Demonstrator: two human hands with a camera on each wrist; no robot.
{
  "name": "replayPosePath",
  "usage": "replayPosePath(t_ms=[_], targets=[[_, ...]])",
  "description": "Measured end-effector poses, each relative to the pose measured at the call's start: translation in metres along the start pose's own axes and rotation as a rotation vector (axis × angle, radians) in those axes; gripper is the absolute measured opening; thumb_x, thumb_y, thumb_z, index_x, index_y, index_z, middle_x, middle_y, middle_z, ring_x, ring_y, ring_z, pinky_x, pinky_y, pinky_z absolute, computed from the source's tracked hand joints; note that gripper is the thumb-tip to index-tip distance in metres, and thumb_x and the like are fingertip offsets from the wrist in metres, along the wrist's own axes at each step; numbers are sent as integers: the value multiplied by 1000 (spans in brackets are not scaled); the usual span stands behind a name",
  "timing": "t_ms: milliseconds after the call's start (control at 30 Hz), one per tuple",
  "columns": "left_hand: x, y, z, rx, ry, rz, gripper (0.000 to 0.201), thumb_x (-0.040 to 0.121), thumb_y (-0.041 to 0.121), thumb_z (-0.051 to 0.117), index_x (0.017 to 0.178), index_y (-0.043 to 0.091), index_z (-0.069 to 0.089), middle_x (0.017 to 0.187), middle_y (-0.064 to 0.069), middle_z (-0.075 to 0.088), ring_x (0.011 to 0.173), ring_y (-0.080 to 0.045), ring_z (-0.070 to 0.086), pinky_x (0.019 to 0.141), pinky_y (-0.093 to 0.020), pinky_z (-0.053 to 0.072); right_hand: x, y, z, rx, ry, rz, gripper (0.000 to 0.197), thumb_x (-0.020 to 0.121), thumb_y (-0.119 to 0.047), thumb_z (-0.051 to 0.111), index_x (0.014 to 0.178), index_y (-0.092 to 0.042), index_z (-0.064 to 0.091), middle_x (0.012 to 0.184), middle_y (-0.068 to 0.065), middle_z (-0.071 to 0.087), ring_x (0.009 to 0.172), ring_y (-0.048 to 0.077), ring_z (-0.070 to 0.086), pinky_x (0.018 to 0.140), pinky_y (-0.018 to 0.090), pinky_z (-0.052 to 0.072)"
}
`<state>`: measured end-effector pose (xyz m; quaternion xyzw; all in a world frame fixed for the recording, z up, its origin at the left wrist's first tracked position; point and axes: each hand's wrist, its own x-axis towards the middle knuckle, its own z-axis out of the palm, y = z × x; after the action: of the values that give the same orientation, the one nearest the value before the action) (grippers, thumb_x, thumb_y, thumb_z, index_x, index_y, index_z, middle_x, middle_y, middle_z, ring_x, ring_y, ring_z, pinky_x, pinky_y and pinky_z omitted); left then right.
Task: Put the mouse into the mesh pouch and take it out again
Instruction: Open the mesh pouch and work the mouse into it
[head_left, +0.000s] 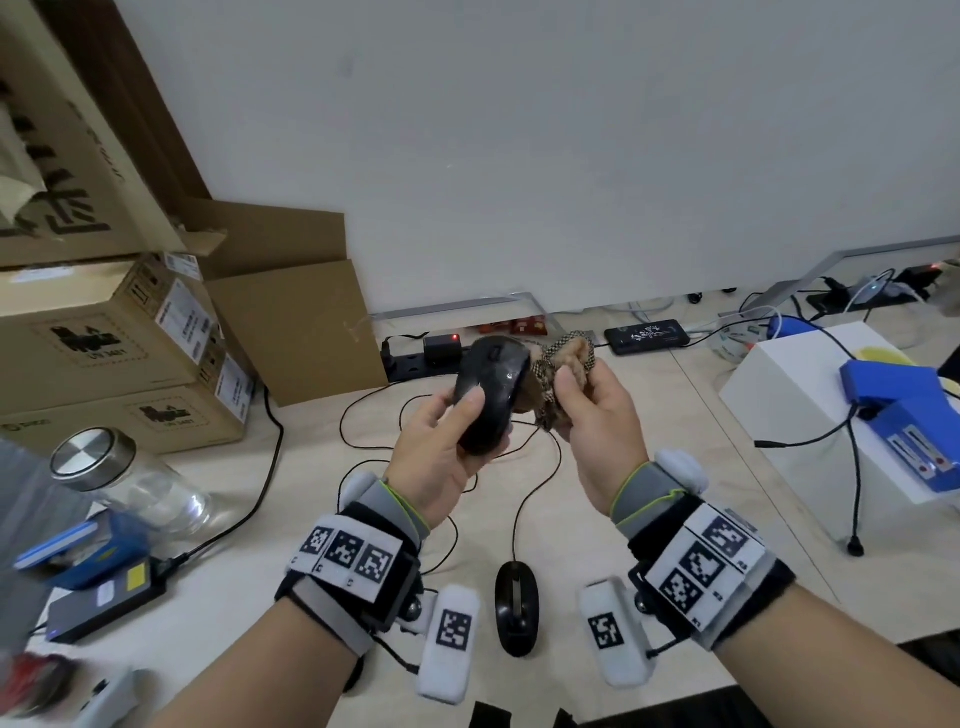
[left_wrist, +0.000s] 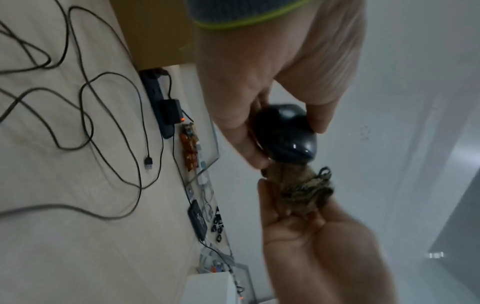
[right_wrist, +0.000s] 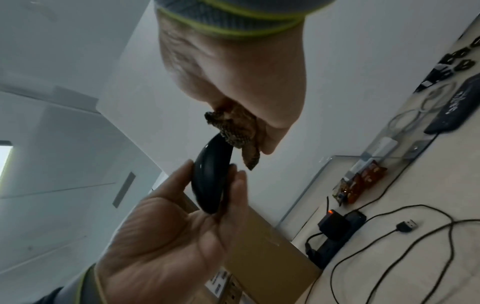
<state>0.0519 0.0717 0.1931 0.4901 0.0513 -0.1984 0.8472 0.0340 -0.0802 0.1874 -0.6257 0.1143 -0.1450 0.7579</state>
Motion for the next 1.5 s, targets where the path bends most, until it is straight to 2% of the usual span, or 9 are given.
replayPosePath(t_ms=[200, 333, 500, 633, 700, 967, 1133, 1367, 1500], targets=[[-5, -11, 9, 193, -147, -63, 30, 96, 13, 51, 125, 4, 55, 109, -13, 66, 95, -25, 63, 70, -34, 56, -3, -3, 10, 2, 22, -125, 11, 87, -29, 56, 95, -26, 63, 98, 0, 70, 94, 16, 64, 94, 47, 50], [2, -13, 17, 46, -39, -82, 38, 102, 24, 40, 132, 3, 51, 127, -19, 62, 118, -32, 59, 99, -48, 48, -27, 3, 12, -218, -65, -258, 18, 88, -21, 52, 105, -21, 60, 95, -10, 68, 90, 9, 62, 85, 37, 51], [7, -8, 9, -31, -5, -100, 42, 101, 32, 39, 130, 6, 55, 125, -23, 62, 111, -39, 61, 100, -54, 42, -44, 4, 1, -320, -328, -435, 35, 91, -8, 53, 120, -26, 61, 141, -11, 54, 130, 8, 50, 102, 34, 46], [2, -12, 11, 8, -148, -129, 36, 96, 31, 42, 122, 11, 56, 106, -9, 65, 80, -14, 64, 62, -27, 52, -15, -4, 1, -290, -137, -349, 30, 90, -16, 53, 118, -23, 61, 109, -14, 68, 103, 2, 62, 91, 31, 50], [-1, -11, 12, 7, -203, -174, 38, 88, 35, 49, 120, 15, 54, 99, -4, 65, 75, -11, 63, 56, -24, 51, -2, -7, 2, -225, -38, -309, 21, 88, -20, 54, 106, -29, 61, 95, -15, 68, 93, 6, 63, 89, 32, 49], [0, -6, 11, -63, -102, -141, 40, 100, 26, 41, 137, 11, 49, 135, -16, 57, 122, -33, 57, 83, -44, 57, -21, -1, 13, -175, -54, -280, 23, 87, -20, 55, 108, -17, 62, 100, 1, 71, 97, 17, 66, 91, 41, 52], [-5, -9, 11, 75, -138, -188, 49, 101, 44, 30, 104, 19, 72, 110, -5, 70, 99, -21, 63, 93, -42, 43, -36, -4, 14, -220, -182, -330, 22, 88, -23, 56, 109, -22, 62, 99, -8, 69, 96, 14, 64, 90, 39, 51], [-6, -5, 5, -31, -188, -228, 62, 90, 61, 32, 109, 13, 68, 94, -11, 69, 63, -20, 59, 50, -26, 47, -4, -20, -6, -197, 97, -370, 13, 89, -22, 54, 100, -21, 59, 87, -11, 65, 83, 6, 62, 81, 40, 54], [-9, -11, 9, 8, -200, -234, 62, 98, 55, 24, 96, 15, 71, 82, -9, 71, 59, -22, 61, 43, -24, 44, -12, -22, -4, -404, -60, -426, 28, 90, -21, 52, 117, -15, 60, 103, -16, 66, 97, -4, 60, 88, 26, 49]])
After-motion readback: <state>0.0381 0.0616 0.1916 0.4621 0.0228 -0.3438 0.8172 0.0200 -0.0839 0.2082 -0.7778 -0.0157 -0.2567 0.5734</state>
